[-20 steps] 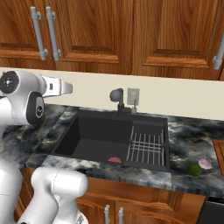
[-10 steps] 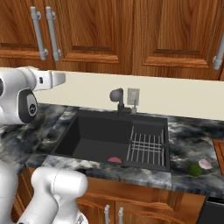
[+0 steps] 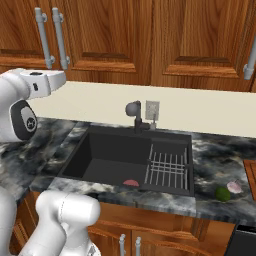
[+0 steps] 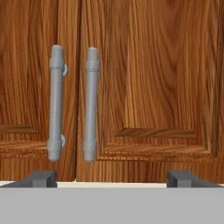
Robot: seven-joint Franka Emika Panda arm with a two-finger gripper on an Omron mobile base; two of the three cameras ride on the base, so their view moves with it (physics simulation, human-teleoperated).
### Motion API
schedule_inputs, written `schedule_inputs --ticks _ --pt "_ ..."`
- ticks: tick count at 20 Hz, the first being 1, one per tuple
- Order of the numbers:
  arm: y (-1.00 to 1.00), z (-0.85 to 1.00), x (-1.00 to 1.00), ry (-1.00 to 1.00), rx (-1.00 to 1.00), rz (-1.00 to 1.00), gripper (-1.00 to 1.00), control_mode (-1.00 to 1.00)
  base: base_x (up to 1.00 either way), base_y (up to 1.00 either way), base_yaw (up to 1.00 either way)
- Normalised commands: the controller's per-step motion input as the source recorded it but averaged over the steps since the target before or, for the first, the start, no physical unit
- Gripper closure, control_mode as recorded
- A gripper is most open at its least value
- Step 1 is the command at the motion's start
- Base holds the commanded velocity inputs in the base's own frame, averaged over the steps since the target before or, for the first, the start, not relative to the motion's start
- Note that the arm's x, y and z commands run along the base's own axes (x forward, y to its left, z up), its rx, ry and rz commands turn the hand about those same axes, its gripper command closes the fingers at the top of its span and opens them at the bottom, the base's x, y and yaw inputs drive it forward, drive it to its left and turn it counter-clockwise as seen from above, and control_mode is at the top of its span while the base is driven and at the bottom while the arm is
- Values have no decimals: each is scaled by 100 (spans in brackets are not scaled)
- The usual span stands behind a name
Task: Open the cabinet. Place the bowl and condiment on the counter. Then place the lime and garlic on the cutting board.
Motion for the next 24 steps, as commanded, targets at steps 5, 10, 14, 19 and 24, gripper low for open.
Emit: schedule_inputs --ticks 5,10,14,19,24 --pt "2 0 0 -2 0 0 -100 -100 0 0 0" --pt "0 14 0 -1 0 -2 -100 -100 0 0 0" --pt "0 21 0 -3 0 -1 -100 -100 0 0 0" --pt "0 19 4 -1 0 0 -100 -100 0 0 0" --pt "17 8 19 0 -1 0 -100 -100 0 0 0"
